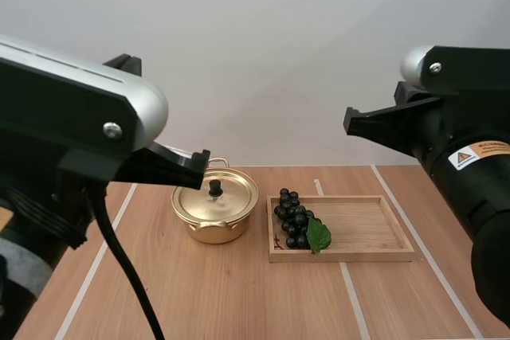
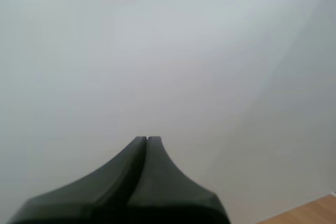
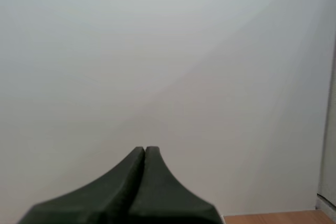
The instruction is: Open the pot, put the pineapple inside, and close it
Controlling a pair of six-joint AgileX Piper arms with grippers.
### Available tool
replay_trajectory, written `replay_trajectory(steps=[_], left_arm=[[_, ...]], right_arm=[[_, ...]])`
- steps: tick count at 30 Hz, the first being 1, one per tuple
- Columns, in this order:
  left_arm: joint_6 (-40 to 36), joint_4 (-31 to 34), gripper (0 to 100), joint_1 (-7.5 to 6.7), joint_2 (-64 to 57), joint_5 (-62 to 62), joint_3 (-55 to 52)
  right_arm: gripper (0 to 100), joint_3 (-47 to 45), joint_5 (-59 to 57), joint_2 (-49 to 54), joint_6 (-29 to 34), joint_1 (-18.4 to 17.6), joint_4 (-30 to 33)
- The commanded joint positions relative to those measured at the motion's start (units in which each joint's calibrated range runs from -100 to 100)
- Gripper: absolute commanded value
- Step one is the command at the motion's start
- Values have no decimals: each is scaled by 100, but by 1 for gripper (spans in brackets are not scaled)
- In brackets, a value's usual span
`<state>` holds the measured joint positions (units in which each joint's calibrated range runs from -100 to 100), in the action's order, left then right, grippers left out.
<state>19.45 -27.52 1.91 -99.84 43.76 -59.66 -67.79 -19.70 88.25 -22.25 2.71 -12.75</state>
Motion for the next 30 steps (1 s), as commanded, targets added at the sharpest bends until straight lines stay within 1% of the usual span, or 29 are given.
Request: replay_trajectory(steps=[1, 4, 7, 9, 13, 17, 22, 30], left_arm=[[-107, 73, 1, 122, -16, 610, -44], [-292, 73, 1, 217, -16, 622, -286], [-460, 73, 1, 228, -16, 81, -761], [-460, 108, 1, 228, -16, -463, -1206], [-442, 204, 1, 164, -16, -1393, -2074], [-419, 214, 1, 69, -16, -1479, -2682], [-396, 338, 1, -46, -16, -1660, -3219], [-406, 338, 1, -64, -16, -1663, -3785]], right_arm=[[0, -7, -103, 276, -56, -179, 424], [0, -7, -572, 598, -56, -297, 492], [0, -22, -1356, 856, -56, -338, 492], [0, -176, -1314, 952, -56, -338, 514], [0, -735, -697, 1073, -56, -338, 727], [0, -1390, -633, 1175, -56, -313, 1056], [0, -2003, -671, 1175, -56, -249, 1102], [0, -2508, -795, 1175, -56, -220, 1102]])
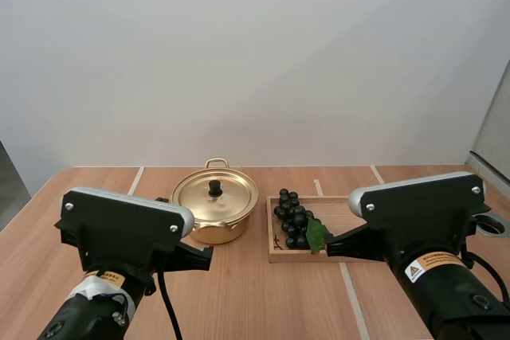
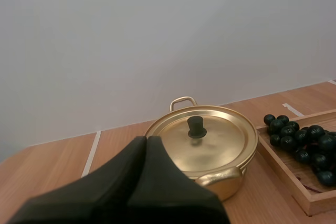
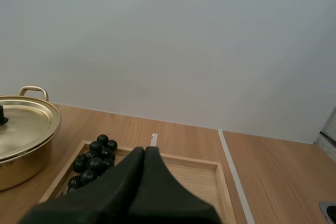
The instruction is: Open the pot, put the pineapple inside, and close it
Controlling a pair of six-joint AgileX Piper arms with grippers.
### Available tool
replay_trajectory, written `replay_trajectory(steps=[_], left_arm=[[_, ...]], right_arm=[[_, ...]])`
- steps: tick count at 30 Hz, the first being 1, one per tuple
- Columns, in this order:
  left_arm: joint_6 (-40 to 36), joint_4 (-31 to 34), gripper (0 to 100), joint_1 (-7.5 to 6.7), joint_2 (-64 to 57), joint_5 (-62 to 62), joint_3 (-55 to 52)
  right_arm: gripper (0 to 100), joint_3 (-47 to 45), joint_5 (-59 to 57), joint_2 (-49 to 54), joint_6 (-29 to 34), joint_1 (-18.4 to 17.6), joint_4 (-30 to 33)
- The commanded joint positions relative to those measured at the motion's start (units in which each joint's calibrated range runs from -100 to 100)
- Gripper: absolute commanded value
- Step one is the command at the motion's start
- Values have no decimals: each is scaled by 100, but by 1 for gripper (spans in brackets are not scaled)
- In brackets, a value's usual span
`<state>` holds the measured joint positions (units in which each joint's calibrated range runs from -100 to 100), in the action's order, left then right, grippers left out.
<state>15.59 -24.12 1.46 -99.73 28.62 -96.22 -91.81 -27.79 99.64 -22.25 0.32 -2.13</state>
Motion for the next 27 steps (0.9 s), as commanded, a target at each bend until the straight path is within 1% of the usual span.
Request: replay_trajectory(steps=[1, 6, 7, 10, 12, 14, 18, 20, 24, 27], left_arm=[[-19, -3, 1, -20, -27, -149, -205], [-57, -161, 1, -13, -27, -404, -378], [-69, -163, 1, -13, -27, -257, -378], [-287, -194, 1, -6, -27, -233, -378], [-413, -194, 1, -6, -27, -218, -378], [-519, -194, 1, 1, -27, -193, -378], [-689, -194, 1, 1, -27, 204, -378], [-712, -194, 1, 1, -27, 584, -378], [-712, -194, 1, 1, -27, 603, -378], [-712, -170, 1, 47, -27, 601, -378]], right_arm=[[0, -174, -20, 36, -56, 18, 39], [0, -507, -50, 36, -56, 31, 39], [0, -563, -50, 36, -56, 38, 39], [0, -819, -50, 36, -56, 53, 39], [0, -819, -67, 36, -56, 59, 39], [0, -819, -362, 36, -47, 77, 39], [0, -819, -362, 36, -9, 121, 27], [0, -819, -362, 36, -1, 136, 27], [0, -819, -362, 36, 123, 137, 16], [0, -819, -362, 36, 123, 137, 16]])
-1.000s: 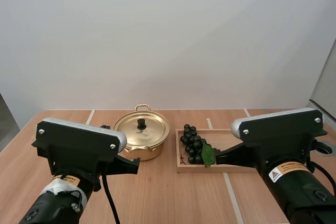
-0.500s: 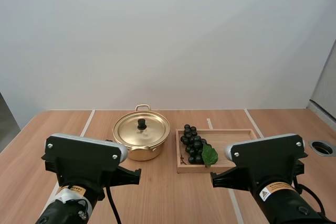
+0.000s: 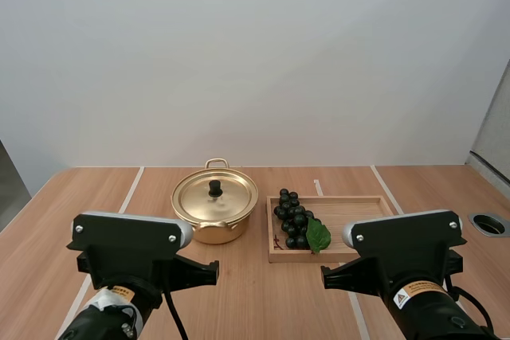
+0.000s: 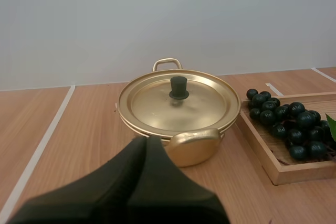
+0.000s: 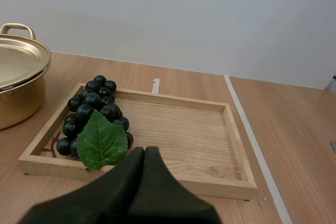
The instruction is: Open the pot, put the pineapple inside, and close it
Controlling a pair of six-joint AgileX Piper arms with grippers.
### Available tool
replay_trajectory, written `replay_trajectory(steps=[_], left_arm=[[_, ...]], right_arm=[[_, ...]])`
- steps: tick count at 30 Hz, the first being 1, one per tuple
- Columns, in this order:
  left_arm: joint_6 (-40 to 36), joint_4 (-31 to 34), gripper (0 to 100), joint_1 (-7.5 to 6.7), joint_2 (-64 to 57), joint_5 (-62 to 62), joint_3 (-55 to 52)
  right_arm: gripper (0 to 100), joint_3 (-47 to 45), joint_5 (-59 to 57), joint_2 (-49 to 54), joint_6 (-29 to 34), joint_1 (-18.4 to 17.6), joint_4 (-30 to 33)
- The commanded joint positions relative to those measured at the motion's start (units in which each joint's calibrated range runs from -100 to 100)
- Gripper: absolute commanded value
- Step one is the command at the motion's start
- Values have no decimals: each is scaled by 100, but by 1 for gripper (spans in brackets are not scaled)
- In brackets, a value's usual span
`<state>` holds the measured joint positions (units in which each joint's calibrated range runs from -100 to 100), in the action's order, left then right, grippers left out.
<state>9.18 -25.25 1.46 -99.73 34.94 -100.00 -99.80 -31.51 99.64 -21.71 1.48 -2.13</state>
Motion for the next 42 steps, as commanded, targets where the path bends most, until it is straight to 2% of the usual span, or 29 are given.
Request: replay_trajectory(steps=[1, 14, 19, 30, 32, 34, 36, 39, 42], left_arm=[[-72, -38, 1, 47, -27, -48, 0], [-62, 47, 1, 47, -27, -366, 0], [-62, 481, 1, 47, -27, -366, 0], [-98, 523, 1, 47, -27, -366, 0], [-555, 647, 1, 47, -27, -384, 0], [-1462, 795, 1, 47, -27, -384, 0], [-2222, 1274, 1, 47, -27, -384, 0], [-2415, 1827, 0, 47, -27, -467, 0], [-2415, 1827, 0, 47, -27, -450, 0]], right_arm=[[0, -20, 10, 36, 69, 22, 16], [0, -20, 10, 36, 70, 64, 16], [0, -20, 10, 36, 70, 64, 16], [0, -20, 10, 36, 70, 64, 16], [0, -20, 10, 36, 70, 64, 16], [0, -20, 10, 36, 70, 64, 16], [0, -20, 10, 36, 70, 64, 16], [0, -20, 10, 36, 70, 64, 16], [0, -20, 10, 36, 70, 64, 16]])
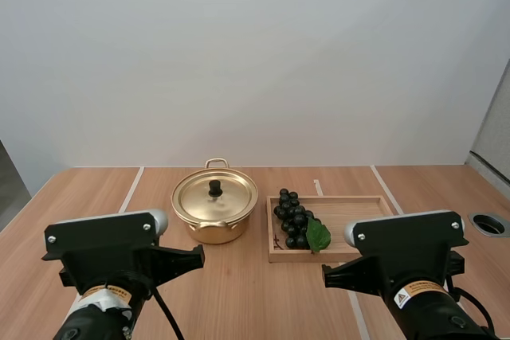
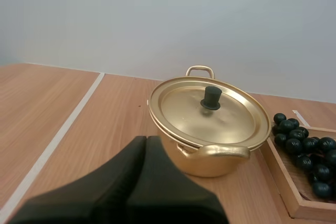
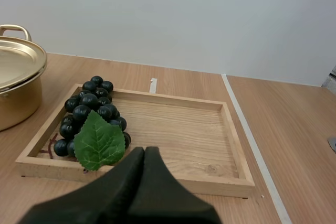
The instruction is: Open the pot, put the pineapple inside, and close it
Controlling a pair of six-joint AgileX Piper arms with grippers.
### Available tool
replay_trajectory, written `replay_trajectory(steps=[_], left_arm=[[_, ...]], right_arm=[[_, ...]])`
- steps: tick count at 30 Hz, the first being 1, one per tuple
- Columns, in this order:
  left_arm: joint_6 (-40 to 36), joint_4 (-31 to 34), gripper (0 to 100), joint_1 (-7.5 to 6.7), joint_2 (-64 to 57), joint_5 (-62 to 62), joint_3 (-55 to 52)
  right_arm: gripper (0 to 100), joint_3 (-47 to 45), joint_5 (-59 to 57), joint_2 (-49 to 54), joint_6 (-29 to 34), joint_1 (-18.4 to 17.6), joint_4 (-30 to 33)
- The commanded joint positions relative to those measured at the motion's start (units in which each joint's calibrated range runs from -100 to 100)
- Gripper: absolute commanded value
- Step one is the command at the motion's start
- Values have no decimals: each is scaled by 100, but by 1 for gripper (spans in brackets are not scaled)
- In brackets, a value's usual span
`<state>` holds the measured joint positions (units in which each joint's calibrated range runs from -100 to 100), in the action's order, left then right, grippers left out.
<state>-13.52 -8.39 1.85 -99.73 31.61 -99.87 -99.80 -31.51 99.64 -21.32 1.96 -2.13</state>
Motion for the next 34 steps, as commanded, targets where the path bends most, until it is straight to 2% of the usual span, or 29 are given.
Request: replay_trajectory(steps=[1, 8, 31, 34], left_arm=[[-125, 140, 0, 9, -27, -100, -13], [441, 95, 0, 9, -27, -118, -13], [441, 93, 0, 9, -27, -77, -13], [421, 93, 0, 9, -27, -36, -13]], right_arm=[[0, -20, 10, 36, 31, 16, 16], [0, -20, 10, 36, 31, 16, 16], [0, -20, 10, 36, 49, 16, 3], [0, -20, 10, 36, 286, 1, -13]])
